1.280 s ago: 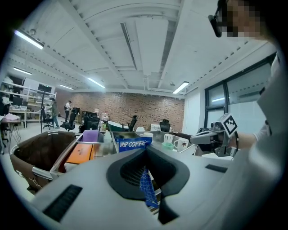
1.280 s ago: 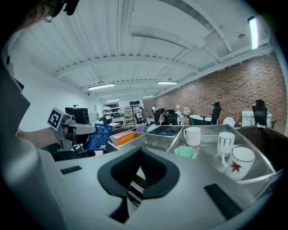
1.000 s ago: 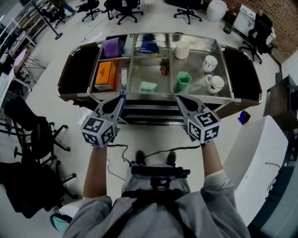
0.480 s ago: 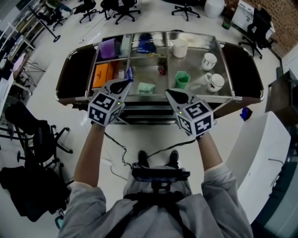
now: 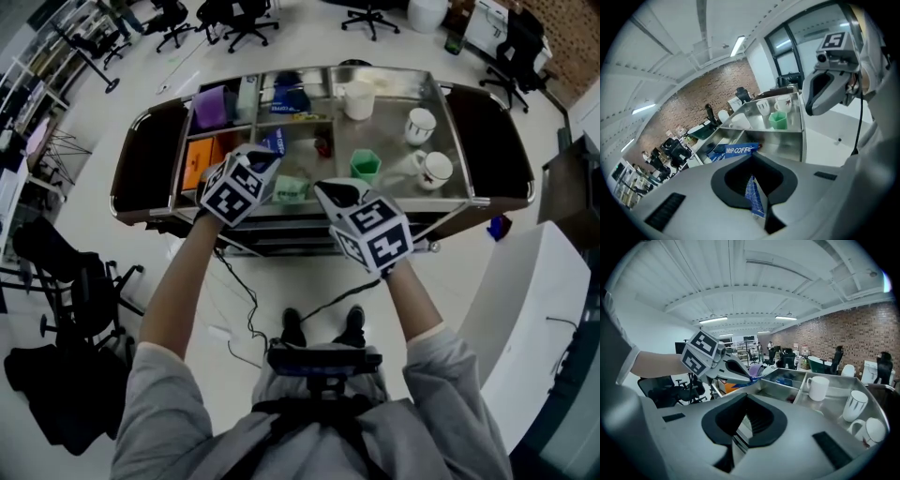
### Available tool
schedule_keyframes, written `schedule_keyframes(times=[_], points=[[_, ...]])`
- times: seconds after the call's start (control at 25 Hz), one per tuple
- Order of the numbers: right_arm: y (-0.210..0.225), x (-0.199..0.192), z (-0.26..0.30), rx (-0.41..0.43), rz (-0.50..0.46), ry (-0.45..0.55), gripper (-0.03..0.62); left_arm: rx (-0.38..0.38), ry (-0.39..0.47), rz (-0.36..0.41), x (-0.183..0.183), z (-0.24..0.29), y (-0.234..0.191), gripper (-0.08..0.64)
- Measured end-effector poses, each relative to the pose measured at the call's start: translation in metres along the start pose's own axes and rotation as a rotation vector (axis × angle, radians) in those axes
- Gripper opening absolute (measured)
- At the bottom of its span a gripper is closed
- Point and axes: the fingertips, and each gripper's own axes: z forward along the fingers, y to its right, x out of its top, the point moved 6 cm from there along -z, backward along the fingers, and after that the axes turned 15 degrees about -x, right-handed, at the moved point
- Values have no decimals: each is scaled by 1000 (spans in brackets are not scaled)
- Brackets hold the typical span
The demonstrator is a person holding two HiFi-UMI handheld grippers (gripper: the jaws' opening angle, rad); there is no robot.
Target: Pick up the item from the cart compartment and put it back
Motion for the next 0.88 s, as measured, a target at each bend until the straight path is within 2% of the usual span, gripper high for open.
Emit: schedule_keyframes(times=[0.44,0.64,0.88], points=[[9,0,10,-24,9,-28,9,-88,-234,160,-1,57,-18,7],[16,-2,8,-33,25,-23,9,-114,-296,205,4,74,-21,8],[24,-6,4,-46,39,-23,9,-154,-326,181,-4,93,-24,8]])
